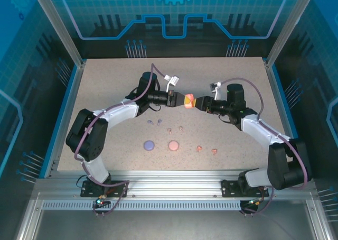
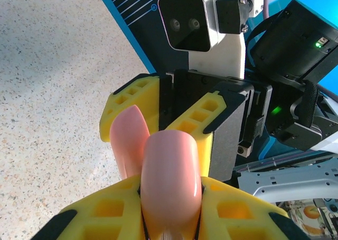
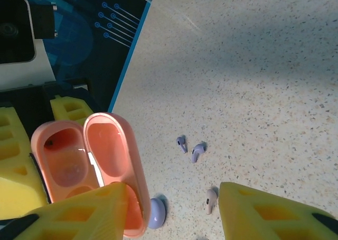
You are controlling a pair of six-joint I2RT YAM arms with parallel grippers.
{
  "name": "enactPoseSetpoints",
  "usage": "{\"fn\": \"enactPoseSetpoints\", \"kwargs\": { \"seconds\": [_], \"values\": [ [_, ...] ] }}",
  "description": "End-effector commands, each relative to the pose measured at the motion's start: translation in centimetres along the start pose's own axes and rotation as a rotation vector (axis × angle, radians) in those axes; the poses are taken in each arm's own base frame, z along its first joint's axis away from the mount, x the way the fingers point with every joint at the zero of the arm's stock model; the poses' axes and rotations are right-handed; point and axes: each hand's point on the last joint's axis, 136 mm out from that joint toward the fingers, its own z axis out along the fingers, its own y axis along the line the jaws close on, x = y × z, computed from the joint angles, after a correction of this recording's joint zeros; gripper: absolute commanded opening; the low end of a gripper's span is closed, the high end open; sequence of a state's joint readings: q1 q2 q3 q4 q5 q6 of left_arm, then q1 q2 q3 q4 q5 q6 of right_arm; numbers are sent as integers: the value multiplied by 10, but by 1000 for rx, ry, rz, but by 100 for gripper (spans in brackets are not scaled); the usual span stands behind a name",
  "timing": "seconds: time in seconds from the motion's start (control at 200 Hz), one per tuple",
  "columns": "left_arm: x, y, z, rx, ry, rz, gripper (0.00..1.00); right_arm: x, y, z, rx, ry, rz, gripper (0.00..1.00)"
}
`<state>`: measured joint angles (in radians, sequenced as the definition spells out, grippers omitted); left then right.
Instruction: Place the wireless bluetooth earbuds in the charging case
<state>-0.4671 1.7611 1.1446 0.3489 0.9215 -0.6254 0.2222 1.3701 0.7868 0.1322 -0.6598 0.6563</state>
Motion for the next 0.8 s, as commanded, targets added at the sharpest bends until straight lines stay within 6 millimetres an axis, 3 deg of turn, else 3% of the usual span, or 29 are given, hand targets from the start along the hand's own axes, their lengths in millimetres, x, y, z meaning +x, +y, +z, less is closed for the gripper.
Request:
{"fn": "enactPoseSetpoints", "kwargs": {
  "seconds": [0.0,0.22,0.405,0.555,0.77,0.795],
  "values": [
    [-8,-14,4,45,6,60,0,-7,14,4,-43,0,-28,47],
    [-10,-15,5,47,3,65,0,-3,15,7,-55,17,-33,31],
    [-10,-16,5,47,4,67,0,1,19,6,-90,28,-45,35],
    [-10,-17,5,52,6,68,0,3,26,6,-127,45,-59,32],
    [-11,-18,5,54,7,68,0,1,29,7,-146,60,-68,0],
    [-10,-17,6,54,9,66,0,1,28,7,-141,60,-67,0]
  ]
}}
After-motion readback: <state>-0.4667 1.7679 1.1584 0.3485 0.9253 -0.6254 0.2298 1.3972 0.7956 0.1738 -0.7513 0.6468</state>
